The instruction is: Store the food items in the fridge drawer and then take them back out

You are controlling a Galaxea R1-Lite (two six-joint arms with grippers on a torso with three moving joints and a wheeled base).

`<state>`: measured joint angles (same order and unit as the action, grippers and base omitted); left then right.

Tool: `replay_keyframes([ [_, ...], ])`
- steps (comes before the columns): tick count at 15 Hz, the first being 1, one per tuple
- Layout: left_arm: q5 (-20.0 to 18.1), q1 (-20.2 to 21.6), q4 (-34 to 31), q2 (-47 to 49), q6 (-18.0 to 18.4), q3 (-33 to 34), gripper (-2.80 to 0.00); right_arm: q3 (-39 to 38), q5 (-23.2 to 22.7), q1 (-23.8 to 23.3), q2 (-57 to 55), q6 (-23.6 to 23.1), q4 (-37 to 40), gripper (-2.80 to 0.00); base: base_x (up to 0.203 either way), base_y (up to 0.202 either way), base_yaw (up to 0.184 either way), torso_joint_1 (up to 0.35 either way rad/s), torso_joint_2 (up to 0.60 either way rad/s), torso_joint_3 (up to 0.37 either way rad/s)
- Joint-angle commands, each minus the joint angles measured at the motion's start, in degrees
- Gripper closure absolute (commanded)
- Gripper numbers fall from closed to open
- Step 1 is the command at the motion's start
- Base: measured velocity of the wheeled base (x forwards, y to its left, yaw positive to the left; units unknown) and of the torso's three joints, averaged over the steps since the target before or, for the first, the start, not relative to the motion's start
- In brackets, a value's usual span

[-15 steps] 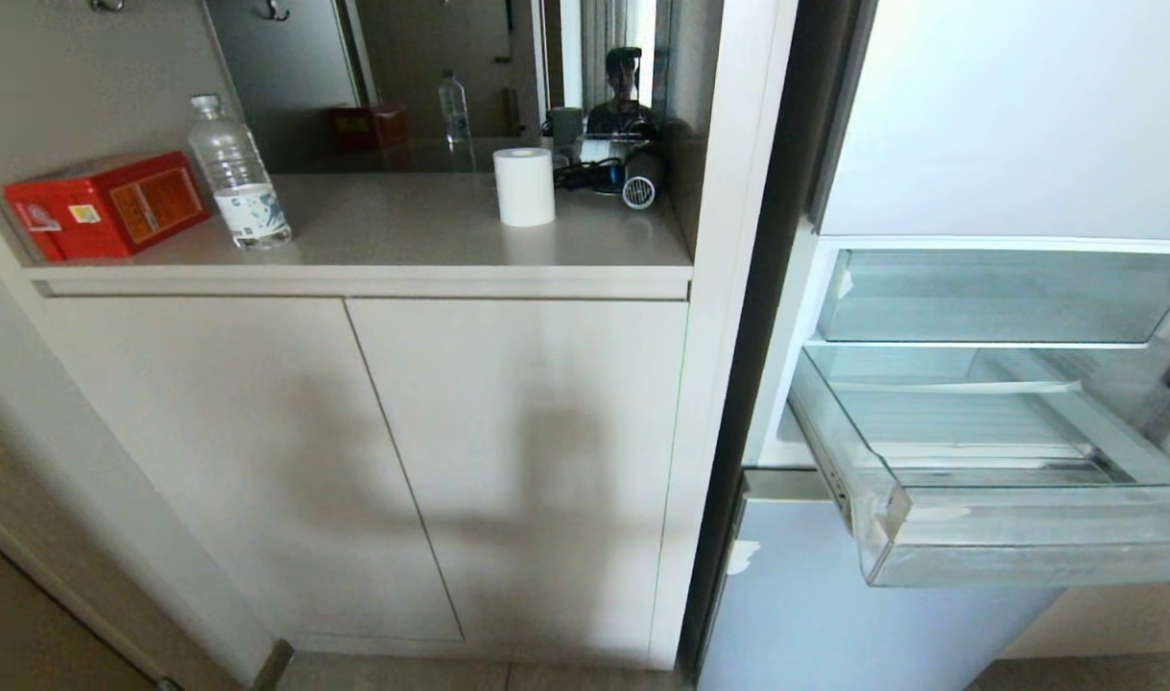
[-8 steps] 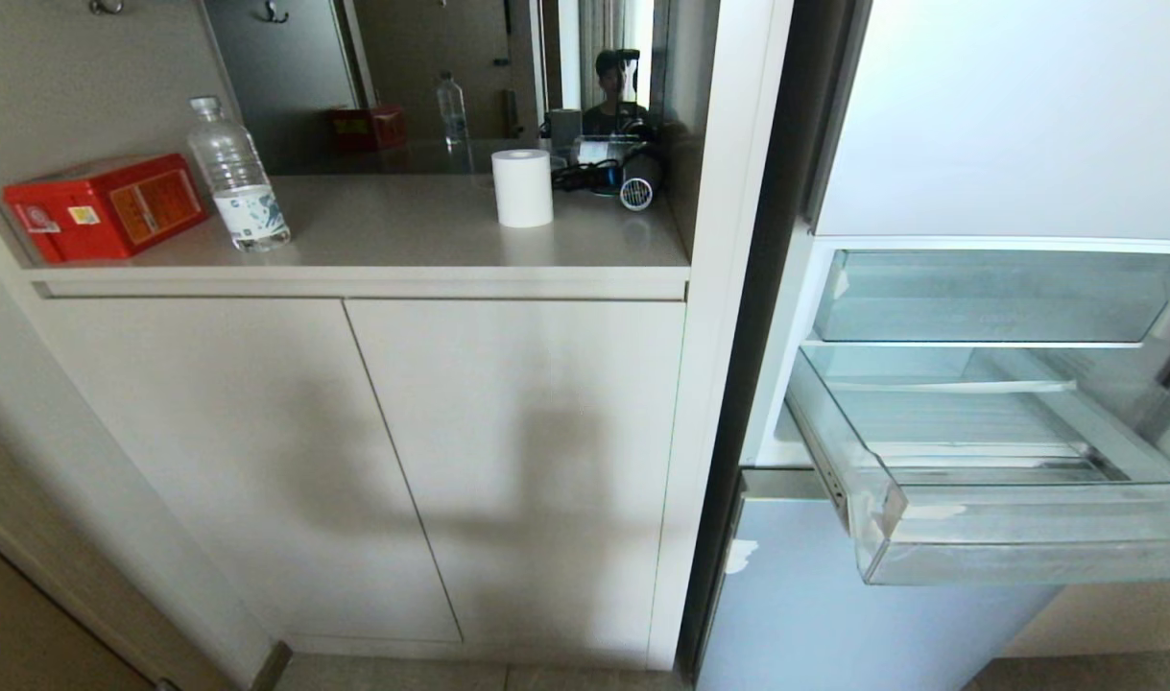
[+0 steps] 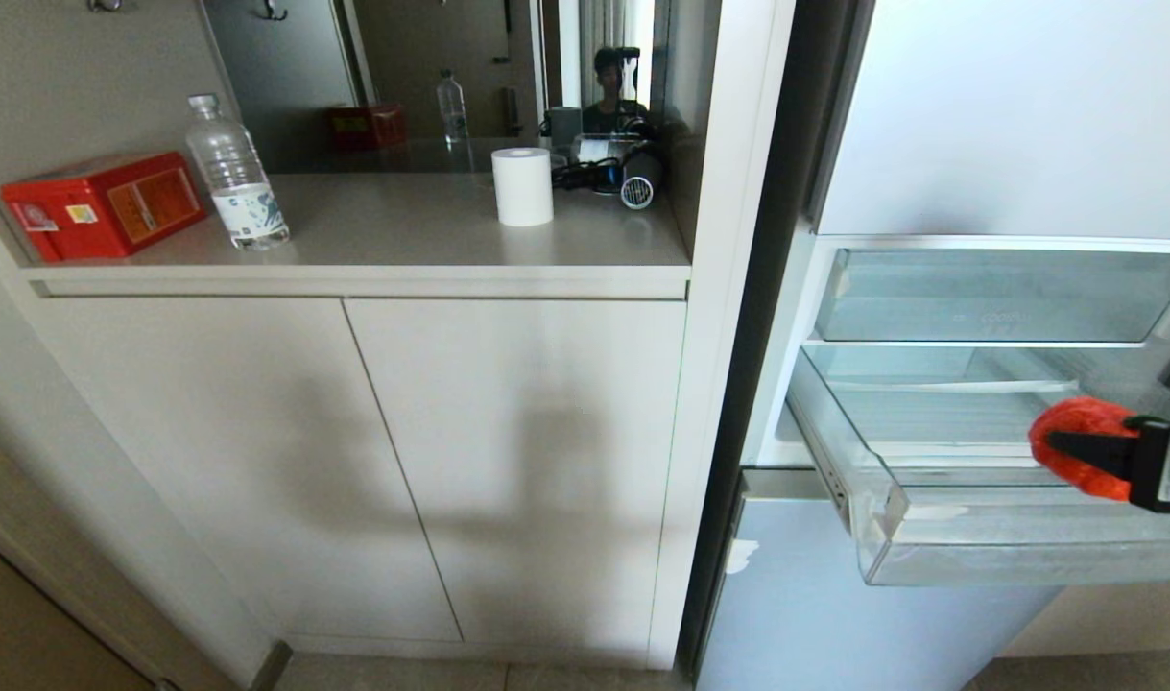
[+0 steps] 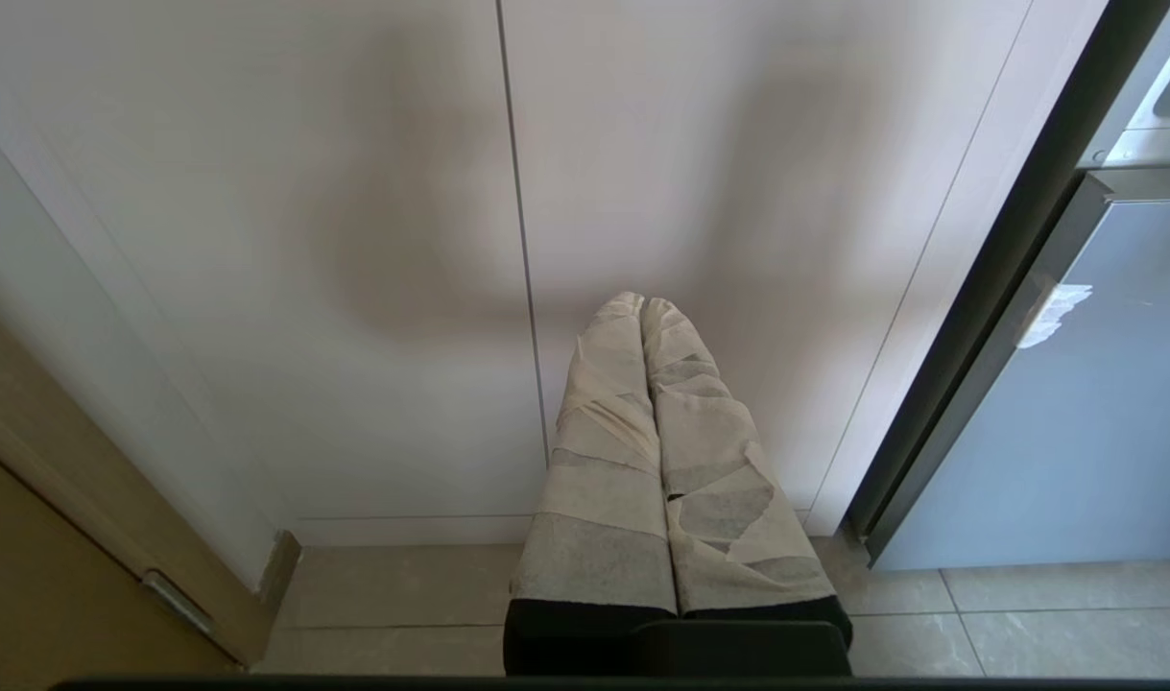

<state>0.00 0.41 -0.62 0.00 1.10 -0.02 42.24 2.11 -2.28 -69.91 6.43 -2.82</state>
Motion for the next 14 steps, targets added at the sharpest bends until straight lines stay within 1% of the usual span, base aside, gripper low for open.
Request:
replay_keyframes([
  [1, 0.0, 0.0, 0.0, 0.1, 0.0, 0.0, 0.00, 4.1, 0.2, -1.1, -12.7, 1.1, -1.3, 0.00, 0.000, 0.000, 0.000, 0.000, 0.00, 0.000],
  [4, 0.0, 0.0, 0.0, 0.1, 0.0, -0.1, 0.00, 8.5, 0.2, -4.2, -20.3, 1.8, -2.2, 0.00, 0.000, 0.000, 0.000, 0.000, 0.00, 0.000],
  [6, 0.0, 0.0, 0.0, 0.1, 0.0, 0.0, 0.00, 10.3, 0.2, -5.5, -26.1, 1.8, -6.0, 0.00, 0.000, 0.000, 0.000, 0.000, 0.00, 0.000],
  [8, 0.0, 0.0, 0.0, 0.1, 0.0, 0.0, 0.00, 11.2, 0.3, -6.1, -31.0, 1.6, -11.9, 0.00, 0.000, 0.000, 0.000, 0.000, 0.00, 0.000],
  [9, 0.0, 0.0, 0.0, 0.1, 0.0, -0.1, 0.00, 12.2, 0.2, -6.2, -33.3, 1.6, -13.2, 0.00, 0.000, 0.000, 0.000, 0.000, 0.00, 0.000],
  [12, 0.0, 0.0, 0.0, 0.1, 0.0, 0.0, 0.00, 16.3, -0.6, -6.3, -38.5, 1.9, -14.7, 0.00, 0.000, 0.000, 0.000, 0.000, 0.00, 0.000],
  [14, 0.0, 0.0, 0.0, 0.1, 0.0, -0.1, 0.00, 17.4, -0.6, -6.3, -40.3, 1.9, -16.0, 0.00, 0.000, 0.000, 0.000, 0.000, 0.00, 0.000],
])
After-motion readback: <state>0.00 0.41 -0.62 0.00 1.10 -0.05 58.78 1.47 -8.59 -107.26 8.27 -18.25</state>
